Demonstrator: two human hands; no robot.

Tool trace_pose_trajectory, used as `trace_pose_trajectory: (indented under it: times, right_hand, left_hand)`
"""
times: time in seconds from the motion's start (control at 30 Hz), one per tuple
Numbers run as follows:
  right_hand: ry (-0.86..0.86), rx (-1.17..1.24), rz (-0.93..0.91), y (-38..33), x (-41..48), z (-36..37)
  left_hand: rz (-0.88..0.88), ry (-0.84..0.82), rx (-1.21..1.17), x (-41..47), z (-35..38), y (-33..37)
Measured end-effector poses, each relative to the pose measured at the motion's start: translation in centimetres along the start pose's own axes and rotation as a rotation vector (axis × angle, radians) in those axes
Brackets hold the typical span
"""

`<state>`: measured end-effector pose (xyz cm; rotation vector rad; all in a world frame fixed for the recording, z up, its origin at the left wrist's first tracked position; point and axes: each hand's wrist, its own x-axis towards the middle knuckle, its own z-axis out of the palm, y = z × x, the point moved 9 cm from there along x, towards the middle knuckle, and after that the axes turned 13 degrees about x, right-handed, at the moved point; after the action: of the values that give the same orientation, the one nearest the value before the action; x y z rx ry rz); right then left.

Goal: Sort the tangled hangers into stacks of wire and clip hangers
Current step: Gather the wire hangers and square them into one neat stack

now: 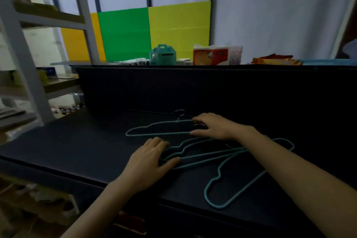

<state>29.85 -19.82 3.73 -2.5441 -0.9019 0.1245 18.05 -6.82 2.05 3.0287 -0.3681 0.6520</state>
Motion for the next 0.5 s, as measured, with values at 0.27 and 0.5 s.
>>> trace_pose_trajectory:
  times: [0.27,0.5]
  right_hand:
    - [0.359,-0.03,0.201,3.8,-10.1,-7.4]
    - [0.569,0.055,0.367,5.7,-21.4,-8.8]
  left_hand:
    - [0.188,-0.074,-0.039,3.4,1.8,2.3]
    - [0.261,-0.205,-0.039,5.7,3.6,3.9]
